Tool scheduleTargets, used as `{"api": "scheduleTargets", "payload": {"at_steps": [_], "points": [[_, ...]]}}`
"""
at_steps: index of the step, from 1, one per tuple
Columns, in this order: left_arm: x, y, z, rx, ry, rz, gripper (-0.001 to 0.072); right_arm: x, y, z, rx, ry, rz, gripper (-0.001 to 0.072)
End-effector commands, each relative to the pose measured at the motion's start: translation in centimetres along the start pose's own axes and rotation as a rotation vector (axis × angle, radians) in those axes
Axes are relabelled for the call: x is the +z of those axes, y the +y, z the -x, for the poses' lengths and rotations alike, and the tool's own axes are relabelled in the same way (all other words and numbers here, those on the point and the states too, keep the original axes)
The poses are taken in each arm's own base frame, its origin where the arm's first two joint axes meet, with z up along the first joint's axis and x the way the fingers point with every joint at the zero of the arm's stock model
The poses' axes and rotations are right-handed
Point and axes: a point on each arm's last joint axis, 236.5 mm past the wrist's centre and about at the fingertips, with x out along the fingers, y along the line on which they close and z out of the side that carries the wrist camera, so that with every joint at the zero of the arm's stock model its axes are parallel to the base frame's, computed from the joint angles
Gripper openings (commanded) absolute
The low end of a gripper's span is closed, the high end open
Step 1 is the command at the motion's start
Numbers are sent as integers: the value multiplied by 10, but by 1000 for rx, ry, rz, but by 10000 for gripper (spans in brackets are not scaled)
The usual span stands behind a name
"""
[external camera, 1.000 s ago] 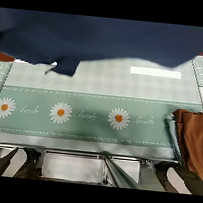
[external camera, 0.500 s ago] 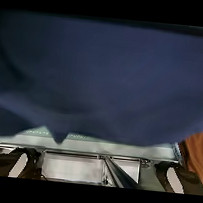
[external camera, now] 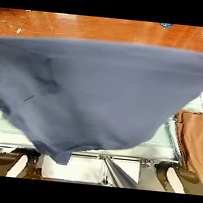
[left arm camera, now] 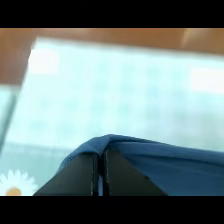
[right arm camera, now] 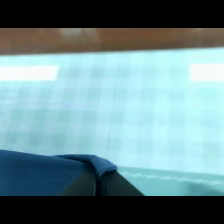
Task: Fold the shirts.
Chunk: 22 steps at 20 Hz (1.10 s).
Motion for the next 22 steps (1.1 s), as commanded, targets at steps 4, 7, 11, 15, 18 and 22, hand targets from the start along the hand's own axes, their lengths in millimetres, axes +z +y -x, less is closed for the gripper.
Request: {"api": "scheduleTargets", "payload": {"at_steps": [4,7,11,15,18,22], "points": [[-21,-18,-205,-1,168,62,23,-13,-62,-189,72,145,-154,32],[-29,-30,-295,-17,182,152,23,-22,-85,-279,126,200,-266,31],[-50,-41,-387,-22,280,205,23,-19,-110,-368,176,243,-357,32],[-70,-60,-431,-65,373,283,23,-12,-122,-408,189,249,-420,32],[-74,-71,-432,-106,405,330,23,-22,-117,-407,209,304,-398,32],[-79,-79,-402,-219,489,208,23,-34,-122,-376,243,396,-356,32]]}}
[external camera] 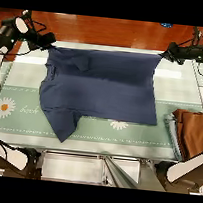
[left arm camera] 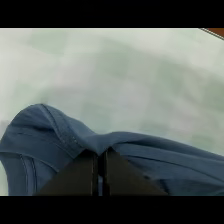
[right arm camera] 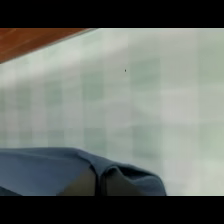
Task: Fold the shirts.
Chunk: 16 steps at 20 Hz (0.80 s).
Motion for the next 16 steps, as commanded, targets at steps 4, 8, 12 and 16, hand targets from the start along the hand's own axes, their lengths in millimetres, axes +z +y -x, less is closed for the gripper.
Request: {"api": "scheduleTargets", "payload": {"at_steps": [4,8,12,16], "points": [[-84,8,7,-43,351,-201,23,-70,-40,24,-125,321,61,32],[-127,30,0,-24,499,-205,23,-104,-56,23,-160,434,-2,32],[-139,35,-1,-24,541,-215,23,-135,-71,19,-217,529,-21,32],[-146,37,-4,-26,570,-223,23,-152,-76,19,-220,582,-38,32]]}}
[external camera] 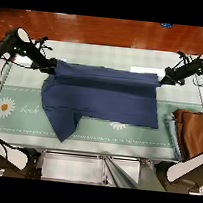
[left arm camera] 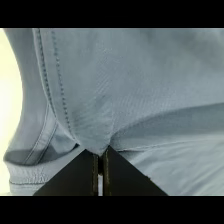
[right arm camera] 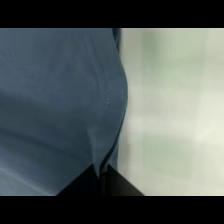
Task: Fold the shirts.
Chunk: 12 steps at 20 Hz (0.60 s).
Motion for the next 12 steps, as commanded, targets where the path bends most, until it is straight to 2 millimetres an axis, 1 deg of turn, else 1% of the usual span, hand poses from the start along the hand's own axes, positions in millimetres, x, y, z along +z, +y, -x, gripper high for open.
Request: {"api": "scheduleTargets", "payload": {"at_steps": [1,3,4,5,6,7,8,10,12], "points": [[-8,2,-7,-4,39,-8,23,-15,-5,-10,-15,56,-12,32],[-9,2,-8,-4,44,-7,23,-16,-1,-16,-15,67,-3,33],[-9,3,-7,-4,44,-6,27,-13,1,-18,-19,55,3,83],[-11,4,-6,-2,55,-5,176,-11,4,-19,-18,48,-1,298],[-15,6,-4,1,72,-4,469,-11,5,-19,-17,48,1,412],[-20,12,2,11,96,6,509,-12,7,-16,-19,46,1,415],[-28,19,10,11,126,21,509,-10,7,-8,-22,25,2,414],[-47,34,33,0,170,67,509,-1,4,25,-35,-68,-3,414],[-65,50,54,-4,136,139,509,1,-2,64,-54,-185,-25,414]]}}
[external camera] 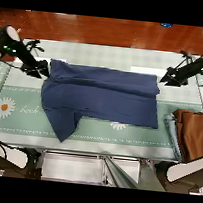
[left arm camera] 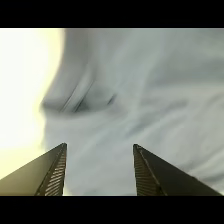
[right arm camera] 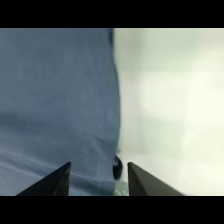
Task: Fold the shirts.
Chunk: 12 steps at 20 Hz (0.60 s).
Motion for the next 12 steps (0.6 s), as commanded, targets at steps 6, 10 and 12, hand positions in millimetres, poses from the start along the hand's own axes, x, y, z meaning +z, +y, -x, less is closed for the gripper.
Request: {"api": "scheduleTargets", "payload": {"at_steps": [6,10,12], "points": [[-133,28,-14,-235,-184,356,508,-69,-6,56,40,-394,-110,414],[-176,6,-50,-438,-244,500,509,-134,16,26,133,-399,-150,414],[-187,6,-69,-428,-226,522,509,-149,25,20,170,-393,-159,414]]}}
